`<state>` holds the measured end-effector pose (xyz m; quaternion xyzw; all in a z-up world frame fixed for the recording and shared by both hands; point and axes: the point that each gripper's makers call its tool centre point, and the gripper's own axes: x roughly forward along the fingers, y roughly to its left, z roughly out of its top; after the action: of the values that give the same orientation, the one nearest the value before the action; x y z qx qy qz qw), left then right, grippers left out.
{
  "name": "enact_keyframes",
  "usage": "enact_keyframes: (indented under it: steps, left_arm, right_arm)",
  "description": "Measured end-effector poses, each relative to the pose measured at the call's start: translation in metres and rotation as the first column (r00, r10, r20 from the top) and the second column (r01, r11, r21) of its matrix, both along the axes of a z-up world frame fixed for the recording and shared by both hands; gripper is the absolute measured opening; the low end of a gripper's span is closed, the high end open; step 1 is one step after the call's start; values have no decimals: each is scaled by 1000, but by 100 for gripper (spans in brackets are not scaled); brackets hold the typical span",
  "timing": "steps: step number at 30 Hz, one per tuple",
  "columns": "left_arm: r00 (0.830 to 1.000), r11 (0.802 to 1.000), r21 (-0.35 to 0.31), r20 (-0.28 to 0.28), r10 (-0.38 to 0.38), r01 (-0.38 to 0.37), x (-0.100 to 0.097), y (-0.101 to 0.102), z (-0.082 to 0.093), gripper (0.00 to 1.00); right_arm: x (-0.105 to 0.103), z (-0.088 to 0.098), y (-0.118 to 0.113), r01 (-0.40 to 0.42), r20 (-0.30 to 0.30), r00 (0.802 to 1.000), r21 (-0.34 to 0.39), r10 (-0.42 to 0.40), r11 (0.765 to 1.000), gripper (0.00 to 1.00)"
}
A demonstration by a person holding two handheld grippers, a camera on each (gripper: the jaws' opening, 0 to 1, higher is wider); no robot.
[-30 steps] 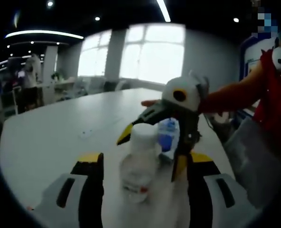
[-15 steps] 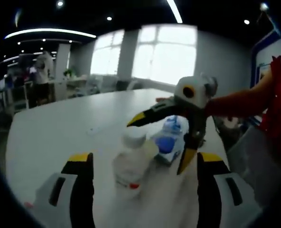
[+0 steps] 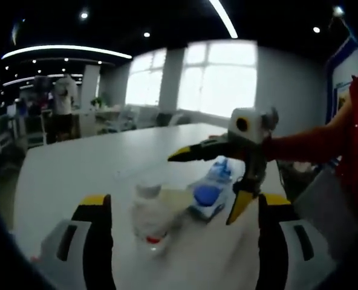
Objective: Arrange the tabletop items into an orderly group along one side of the table until the central work area is clear of visible clutter.
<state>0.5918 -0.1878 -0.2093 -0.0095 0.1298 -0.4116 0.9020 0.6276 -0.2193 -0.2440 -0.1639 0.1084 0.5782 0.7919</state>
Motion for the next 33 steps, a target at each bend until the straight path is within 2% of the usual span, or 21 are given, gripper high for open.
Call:
enact_keyframes:
  steps: [12,15,19,23,29,33]
  left_arm:
    - [998,999,-50,64,20,-17,-35,-24,33,97]
    - [997,1000,-18,77,-5,6,-48,-35,33,97]
    - [996,1000,22,87,-20,18,-60,-45,30,97]
    - [996,1000,6,87,-21,21,-76,-56,31,97]
    - [996,999,-8,74,-46,46,-101,-75,26,97]
    - [995,998,2,75,-64,64,-121,-91,22,97]
  right_arm:
    - [-32,28,-29,47,43,998,46,-49,998,99]
    - [-44,34,-37,50,71,996,45,-53,998,99]
    - [-60,34,-45,45,76,996,45,-49,998,99]
    - [-73,34,-60,67,89,994,35,-70,997,99]
    - [-100,46,-84,104,95,989,74,-110,992,99]
    - [-116,45,-102,132,96,986,79,-139,988,99]
